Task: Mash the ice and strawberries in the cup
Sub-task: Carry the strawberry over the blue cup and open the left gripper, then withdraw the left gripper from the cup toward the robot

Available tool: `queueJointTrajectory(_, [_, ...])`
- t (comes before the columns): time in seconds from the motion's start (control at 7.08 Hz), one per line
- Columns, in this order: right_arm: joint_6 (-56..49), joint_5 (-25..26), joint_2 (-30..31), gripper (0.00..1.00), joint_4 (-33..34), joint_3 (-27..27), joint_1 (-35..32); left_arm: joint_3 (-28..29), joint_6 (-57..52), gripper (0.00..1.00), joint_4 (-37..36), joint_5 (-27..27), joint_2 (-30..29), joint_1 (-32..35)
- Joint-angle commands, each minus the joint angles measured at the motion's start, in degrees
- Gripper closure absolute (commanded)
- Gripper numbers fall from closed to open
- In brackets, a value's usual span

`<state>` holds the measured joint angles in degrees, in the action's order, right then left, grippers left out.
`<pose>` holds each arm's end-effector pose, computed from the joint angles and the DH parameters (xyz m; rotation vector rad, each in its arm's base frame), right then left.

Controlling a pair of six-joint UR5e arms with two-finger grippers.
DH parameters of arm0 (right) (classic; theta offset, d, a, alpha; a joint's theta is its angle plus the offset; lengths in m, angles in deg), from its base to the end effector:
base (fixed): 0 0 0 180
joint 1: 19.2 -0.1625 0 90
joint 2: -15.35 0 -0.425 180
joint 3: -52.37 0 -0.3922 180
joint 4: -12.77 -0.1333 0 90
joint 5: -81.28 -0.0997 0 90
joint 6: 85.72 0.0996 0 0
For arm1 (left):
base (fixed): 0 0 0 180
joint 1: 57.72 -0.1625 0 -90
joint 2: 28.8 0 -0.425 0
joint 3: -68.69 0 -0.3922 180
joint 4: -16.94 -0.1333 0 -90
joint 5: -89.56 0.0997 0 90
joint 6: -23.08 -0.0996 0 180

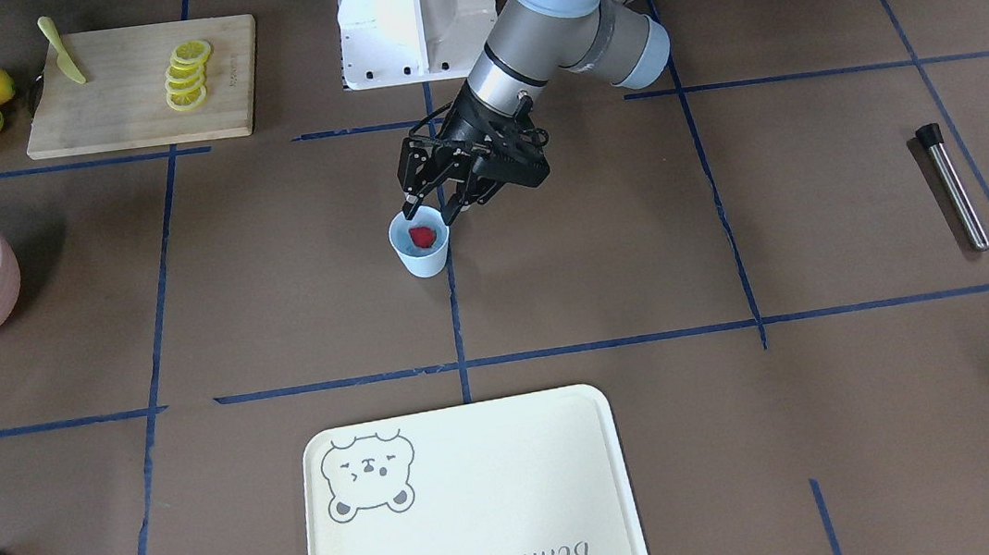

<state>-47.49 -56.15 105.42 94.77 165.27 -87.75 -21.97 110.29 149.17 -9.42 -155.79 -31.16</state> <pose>-0.1201 -0.4697 0.4421 0.0378 -0.9503 0.0478 0.5561 -0.4096 0.1815 0.2267 1.3819 -0.2358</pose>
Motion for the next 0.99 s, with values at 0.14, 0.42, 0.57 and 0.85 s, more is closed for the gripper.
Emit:
queueJointTrajectory(0.14, [0.0, -0.1, -0.2, 0.00, 0.0, 0.0, 0.0, 0.5, -0.3, 0.08, 3.4, 0.5, 0.9, 0.3])
queueJointTrajectory(0.42, [-0.1, -0.1, 0.1, 0.00, 0.0, -0.1, 0.0, -7.7, -0.3, 0.09, 3.6, -0.6, 8.2, 1.9])
queueJointTrajectory(0.57, [-0.1, -0.1, 0.3, 0.00, 0.0, -0.1, -0.1, -11.4, -0.6, 0.11, 3.7, -7.7, 14.3, 6.7])
queueJointTrajectory(0.85, [-0.1, -0.1, 1.1, 0.00, -0.2, 0.0, -0.1, -15.4, -12.7, 0.11, 3.9, -25.0, 28.0, 20.4])
